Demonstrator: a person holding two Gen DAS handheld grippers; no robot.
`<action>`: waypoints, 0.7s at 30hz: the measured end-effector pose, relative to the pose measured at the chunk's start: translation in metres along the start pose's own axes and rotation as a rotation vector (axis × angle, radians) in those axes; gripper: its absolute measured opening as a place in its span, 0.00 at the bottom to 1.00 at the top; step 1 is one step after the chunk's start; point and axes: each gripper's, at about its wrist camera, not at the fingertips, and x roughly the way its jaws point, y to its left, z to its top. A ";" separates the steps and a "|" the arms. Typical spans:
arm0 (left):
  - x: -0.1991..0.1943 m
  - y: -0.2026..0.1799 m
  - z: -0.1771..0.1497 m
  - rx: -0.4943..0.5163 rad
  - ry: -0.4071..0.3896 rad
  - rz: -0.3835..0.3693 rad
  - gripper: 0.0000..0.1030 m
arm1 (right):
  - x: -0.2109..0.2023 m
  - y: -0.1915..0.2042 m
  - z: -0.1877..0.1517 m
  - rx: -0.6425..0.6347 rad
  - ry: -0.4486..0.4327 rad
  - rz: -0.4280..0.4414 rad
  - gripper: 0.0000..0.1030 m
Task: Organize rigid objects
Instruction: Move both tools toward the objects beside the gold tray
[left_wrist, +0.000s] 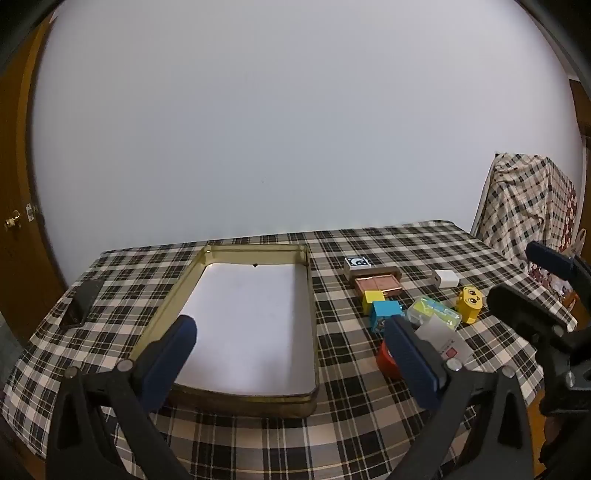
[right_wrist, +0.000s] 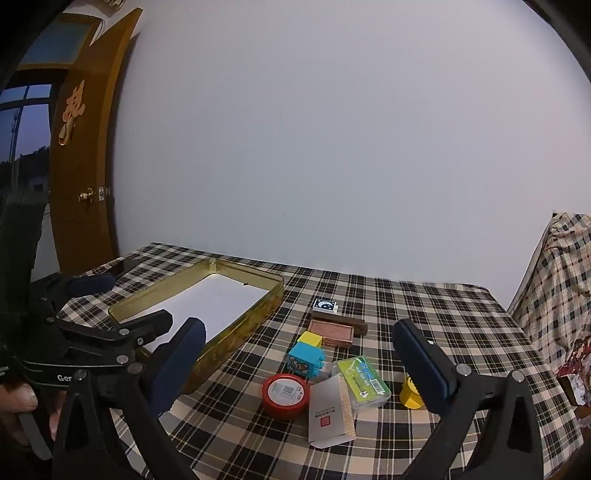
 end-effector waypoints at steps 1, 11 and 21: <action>0.000 0.000 0.000 0.001 -0.002 0.002 1.00 | 0.000 0.000 0.000 0.000 0.000 -0.001 0.99; 0.003 0.001 -0.003 0.004 0.001 0.009 1.00 | 0.002 0.001 -0.002 0.003 0.002 0.000 0.99; 0.003 0.000 -0.005 0.006 0.000 0.012 1.00 | 0.002 0.001 -0.006 0.006 0.004 0.001 1.00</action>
